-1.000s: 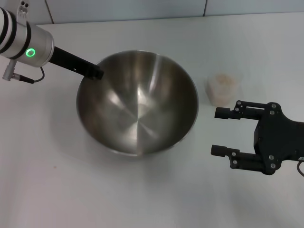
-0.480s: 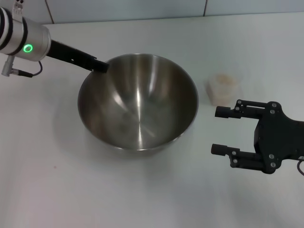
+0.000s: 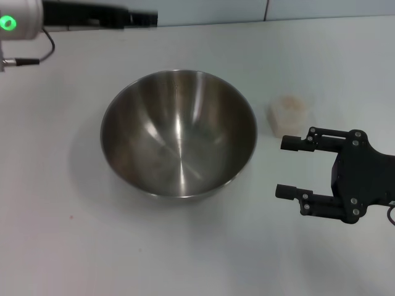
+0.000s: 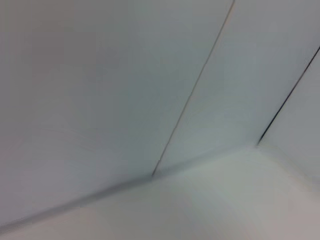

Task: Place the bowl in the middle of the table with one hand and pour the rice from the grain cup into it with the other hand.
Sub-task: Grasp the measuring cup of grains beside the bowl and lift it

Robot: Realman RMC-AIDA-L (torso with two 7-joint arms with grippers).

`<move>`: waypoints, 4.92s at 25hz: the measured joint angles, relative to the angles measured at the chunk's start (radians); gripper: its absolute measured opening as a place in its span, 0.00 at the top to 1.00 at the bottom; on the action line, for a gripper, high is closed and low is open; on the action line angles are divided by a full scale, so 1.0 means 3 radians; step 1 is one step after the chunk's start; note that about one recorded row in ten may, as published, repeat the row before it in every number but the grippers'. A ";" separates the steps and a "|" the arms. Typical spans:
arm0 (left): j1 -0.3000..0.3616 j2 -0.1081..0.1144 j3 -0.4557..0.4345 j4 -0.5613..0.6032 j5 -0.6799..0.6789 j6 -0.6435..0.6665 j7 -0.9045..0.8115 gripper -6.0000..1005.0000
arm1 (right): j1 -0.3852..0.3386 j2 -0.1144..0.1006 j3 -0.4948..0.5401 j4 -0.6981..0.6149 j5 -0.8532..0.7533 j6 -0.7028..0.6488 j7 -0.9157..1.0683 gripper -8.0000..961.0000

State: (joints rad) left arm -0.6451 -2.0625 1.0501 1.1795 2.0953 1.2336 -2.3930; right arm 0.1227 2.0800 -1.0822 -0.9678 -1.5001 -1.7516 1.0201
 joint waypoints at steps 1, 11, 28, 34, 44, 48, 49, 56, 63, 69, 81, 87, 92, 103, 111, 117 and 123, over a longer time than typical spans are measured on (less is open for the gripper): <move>0.0127 0.0007 -0.0133 0.0034 -0.0513 0.0061 0.0183 0.30 | 0.0000 0.0000 -0.0001 0.0001 0.0000 0.0000 0.0000 0.33; 0.0792 0.0078 -0.0585 -0.0400 -0.2027 0.0640 0.2282 0.31 | 0.0001 0.0000 -0.0003 0.0007 0.0000 -0.0001 0.0000 0.33; 0.0966 0.0209 -0.0534 -0.0358 -0.0826 0.1711 0.2940 0.32 | 0.0000 0.0005 0.0098 0.0001 -0.0001 0.0000 0.0066 0.33; 0.0909 0.0147 -0.0541 -0.0283 -0.0509 0.1843 0.2751 0.32 | -0.0046 0.0011 0.0243 0.0035 -0.0001 0.0049 0.0135 0.33; 0.0888 0.0145 -0.0543 -0.0270 -0.0409 0.1864 0.2702 0.32 | -0.0129 0.0010 0.0351 0.0196 -0.0001 0.0154 0.0167 0.33; 0.0887 0.0130 -0.0543 -0.0272 -0.0401 0.1862 0.2701 0.32 | -0.0150 0.0010 0.0355 0.0266 0.0000 0.0210 0.0168 0.33; 0.0887 0.0114 -0.0540 -0.0273 -0.0400 0.1861 0.2700 0.32 | -0.0166 0.0011 0.0368 0.0303 -0.0001 0.0255 0.0169 0.33; 0.0879 0.0100 -0.0557 -0.0305 -0.0326 0.1824 0.2710 0.32 | -0.0195 0.0020 0.0618 0.0503 -0.0001 0.0368 0.0168 0.33; 0.0915 0.0070 -0.0608 -0.0330 -0.0302 0.1762 0.2779 0.32 | -0.0196 0.0013 0.0736 0.0632 -0.0005 0.0392 0.0133 0.33; 0.1030 0.0013 -0.0792 -0.0376 -0.0318 0.1763 0.2998 0.32 | -0.0243 0.0016 0.0829 0.0687 -0.0004 0.0642 0.0133 0.33; 0.0996 0.0012 -0.0770 -0.0424 -0.0314 0.1768 0.2986 0.32 | -0.0125 0.0021 0.0876 0.0887 0.0127 0.1177 0.0060 0.33; 0.0989 0.0013 -0.0783 -0.0424 -0.0327 0.1768 0.2987 0.32 | -0.0047 0.0018 0.0877 0.0884 0.0348 0.1418 -0.0125 0.33; 0.0971 0.0013 -0.0788 -0.0424 -0.0329 0.1767 0.2986 0.32 | 0.0105 0.0010 0.0877 0.0949 0.0356 0.1635 -0.0285 0.33; 0.0957 0.0013 -0.0796 -0.0424 -0.0331 0.1741 0.2984 0.32 | 0.0277 0.0001 0.0839 0.1069 0.0325 0.1921 -0.0369 0.33; 0.0951 0.0015 -0.0801 -0.0419 -0.0332 0.1705 0.2981 0.32 | 0.0365 0.0005 0.0821 0.1161 0.0237 0.2094 -0.0399 0.33; 0.0944 0.0022 -0.0804 -0.0405 -0.0333 0.1696 0.2981 0.32 | 0.0467 0.0008 0.0733 0.1235 0.0191 0.2229 -0.0440 0.33; 0.0941 0.0023 -0.0806 -0.0400 -0.0333 0.1696 0.2981 0.32 | 0.0481 0.0011 0.0698 0.1237 0.0188 0.2245 -0.0440 0.33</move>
State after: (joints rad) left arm -0.3626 -2.0555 0.8083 1.0593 1.9956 1.7424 -1.4987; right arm 0.2669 2.0832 -0.8727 -0.5968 -1.4437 -1.0783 0.8881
